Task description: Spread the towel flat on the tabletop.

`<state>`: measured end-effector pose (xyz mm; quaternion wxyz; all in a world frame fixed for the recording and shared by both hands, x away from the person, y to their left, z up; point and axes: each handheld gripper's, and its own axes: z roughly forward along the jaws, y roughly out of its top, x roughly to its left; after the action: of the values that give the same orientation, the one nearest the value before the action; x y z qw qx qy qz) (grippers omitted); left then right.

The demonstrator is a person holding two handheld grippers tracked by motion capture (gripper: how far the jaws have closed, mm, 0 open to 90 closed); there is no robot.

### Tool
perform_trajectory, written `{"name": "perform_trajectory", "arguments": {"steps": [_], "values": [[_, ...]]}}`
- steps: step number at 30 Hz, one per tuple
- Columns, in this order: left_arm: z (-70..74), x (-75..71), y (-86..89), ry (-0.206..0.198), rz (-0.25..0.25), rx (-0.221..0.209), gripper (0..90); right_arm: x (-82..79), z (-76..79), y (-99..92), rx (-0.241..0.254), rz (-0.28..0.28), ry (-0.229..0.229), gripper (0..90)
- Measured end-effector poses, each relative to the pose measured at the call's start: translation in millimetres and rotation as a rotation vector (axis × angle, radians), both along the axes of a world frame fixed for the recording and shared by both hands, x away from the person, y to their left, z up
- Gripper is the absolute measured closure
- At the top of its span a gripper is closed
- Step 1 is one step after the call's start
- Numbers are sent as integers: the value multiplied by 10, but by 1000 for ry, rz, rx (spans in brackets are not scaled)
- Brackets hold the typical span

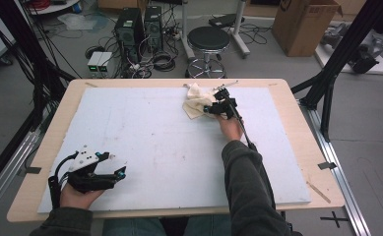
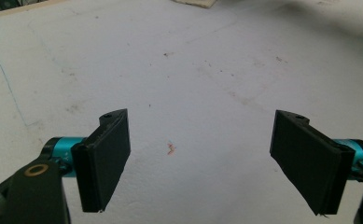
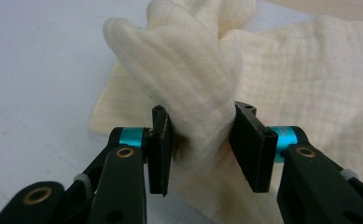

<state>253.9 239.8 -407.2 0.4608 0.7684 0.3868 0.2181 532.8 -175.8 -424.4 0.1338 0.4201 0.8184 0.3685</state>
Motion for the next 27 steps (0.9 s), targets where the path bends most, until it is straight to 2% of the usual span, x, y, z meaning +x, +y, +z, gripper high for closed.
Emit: {"name": "perform_trajectory", "arguments": {"steps": [5, 8, 27], "values": [[-5, 5, -10, 2, -2, -1, 206, 2, -11, 11, -6, 32, 5, 746], [-6, 4, -12, 1, -2, 1, 206, -7, 9, 13, -19, 44, 0, 784], [-3, 2, -9, -3, 2, 1, 206, -23, 53, -18, 10, 58, 4, 803]]}}
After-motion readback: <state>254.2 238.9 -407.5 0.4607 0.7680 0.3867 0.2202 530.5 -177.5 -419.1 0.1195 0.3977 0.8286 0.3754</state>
